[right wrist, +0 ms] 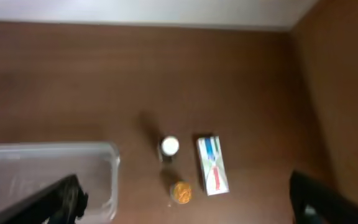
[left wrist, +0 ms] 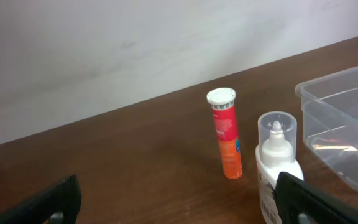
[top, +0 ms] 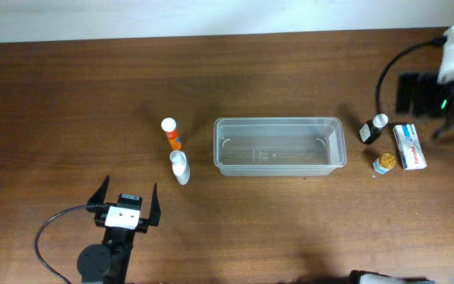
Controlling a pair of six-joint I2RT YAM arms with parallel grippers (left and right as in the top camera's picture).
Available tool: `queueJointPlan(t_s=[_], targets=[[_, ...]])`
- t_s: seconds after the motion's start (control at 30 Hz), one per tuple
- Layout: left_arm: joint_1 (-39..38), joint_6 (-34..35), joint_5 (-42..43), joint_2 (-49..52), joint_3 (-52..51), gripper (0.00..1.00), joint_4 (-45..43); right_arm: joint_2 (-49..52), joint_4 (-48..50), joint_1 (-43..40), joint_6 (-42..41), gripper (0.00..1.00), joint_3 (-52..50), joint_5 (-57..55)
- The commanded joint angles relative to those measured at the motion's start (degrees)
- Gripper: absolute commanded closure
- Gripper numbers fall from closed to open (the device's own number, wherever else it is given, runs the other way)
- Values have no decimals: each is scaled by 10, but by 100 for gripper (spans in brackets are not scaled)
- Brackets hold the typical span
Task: Pack container
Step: 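Move right gripper to the dark brown bottle and grasp it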
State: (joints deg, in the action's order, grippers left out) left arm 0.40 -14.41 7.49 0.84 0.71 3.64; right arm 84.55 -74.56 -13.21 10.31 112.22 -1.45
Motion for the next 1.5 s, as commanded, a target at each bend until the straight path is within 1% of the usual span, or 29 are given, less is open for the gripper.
queueJointPlan(t_s=[0.0, 0.1, 0.2, 0.27, 0.43, 0.6, 0.7, 0.87, 1.03, 1.23, 1.3, 1.47], targets=[[1, -7, 6, -4, -2, 1, 2, 110, -62, -50, 0, 2, 92, 60], [1, -7, 6, -4, -2, 1, 2, 176, -71, -59, 0, 2, 93, 60], [1, -7, 6, -4, -2, 1, 2, 224, -71, -59, 33, 2, 93, 60], [1, -7, 6, -4, -2, 1, 2, 257, -71, -59, 40, 2, 93, 59], [1, -7, 6, -4, -2, 1, 2, 321, -89, -58, 54, 1, 92, 61], [1, -7, 6, -4, -2, 1, 2, 378, -95, -43, 94, 0, 92, 60], [1, -7, 6, -4, -2, 1, 2, 396, -92, -40, 119, 1, 87, 63], [1, -7, 6, -4, -2, 1, 2, 415, -86, -40, 122, 4, 75, 64], [1, -7, 6, -4, -2, 1, 2, 432, -71, -40, 122, 6, 44, 59], [1, -7, 6, -4, -2, 0, 2, 433, -24, -40, 122, 7, -27, 39], [1, -7, 6, -4, -2, 1, 2, 433, -20, -40, 122, 8, -29, 38], [1, -7, 6, -4, -2, 1, 2, 433, -6, -40, 122, 16, -30, 38]])
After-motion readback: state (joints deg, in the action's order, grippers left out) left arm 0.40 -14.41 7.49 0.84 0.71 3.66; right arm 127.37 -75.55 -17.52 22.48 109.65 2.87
